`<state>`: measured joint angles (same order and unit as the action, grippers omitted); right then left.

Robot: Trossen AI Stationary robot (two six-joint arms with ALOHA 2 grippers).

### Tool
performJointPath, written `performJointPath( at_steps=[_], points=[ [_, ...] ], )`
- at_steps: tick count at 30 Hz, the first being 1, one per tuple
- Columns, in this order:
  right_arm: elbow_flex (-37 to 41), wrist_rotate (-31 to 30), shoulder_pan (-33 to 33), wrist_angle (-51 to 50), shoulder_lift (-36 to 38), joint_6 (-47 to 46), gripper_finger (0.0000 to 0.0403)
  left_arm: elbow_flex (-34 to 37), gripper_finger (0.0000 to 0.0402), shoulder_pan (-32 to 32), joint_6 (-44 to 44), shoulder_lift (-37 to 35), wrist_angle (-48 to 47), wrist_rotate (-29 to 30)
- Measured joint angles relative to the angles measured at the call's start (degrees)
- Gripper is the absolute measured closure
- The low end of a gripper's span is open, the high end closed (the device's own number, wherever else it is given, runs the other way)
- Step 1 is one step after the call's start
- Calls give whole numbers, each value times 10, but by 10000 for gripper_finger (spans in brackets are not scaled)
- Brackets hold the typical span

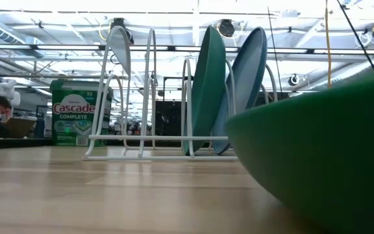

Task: Sort dishes
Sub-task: Put the light green plate into the dish rack

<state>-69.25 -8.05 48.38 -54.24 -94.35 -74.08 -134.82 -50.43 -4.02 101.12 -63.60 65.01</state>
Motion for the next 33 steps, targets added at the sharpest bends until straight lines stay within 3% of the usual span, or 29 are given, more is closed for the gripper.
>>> performJointPath(
  at_steps=[5, 12, 17, 23, 28, 33],
  points=[
    [-76, -26, 18, -86, 15, 29, 399, 0, 265, 0, -2, 0, 0, -1],
    [-231, -36, 33, -170, 19, 183, 400, 1, 265, 0, -2, 4, -5, -7],
    [-335, -35, 39, -172, 20, 337, 400, 1, 265, 0, -2, 4, -40, -40],
    [-433, -58, 33, -157, 20, 516, 400, 2, 263, 10, 10, 15, -48, -128],
    [-469, -70, 23, -117, 20, 654, 400, 3, 232, 13, 65, 32, -50, -198],
    [-475, -55, 5, -93, 20, 730, 401, 3, 191, 18, 76, 47, -45, -202]
  ],
)
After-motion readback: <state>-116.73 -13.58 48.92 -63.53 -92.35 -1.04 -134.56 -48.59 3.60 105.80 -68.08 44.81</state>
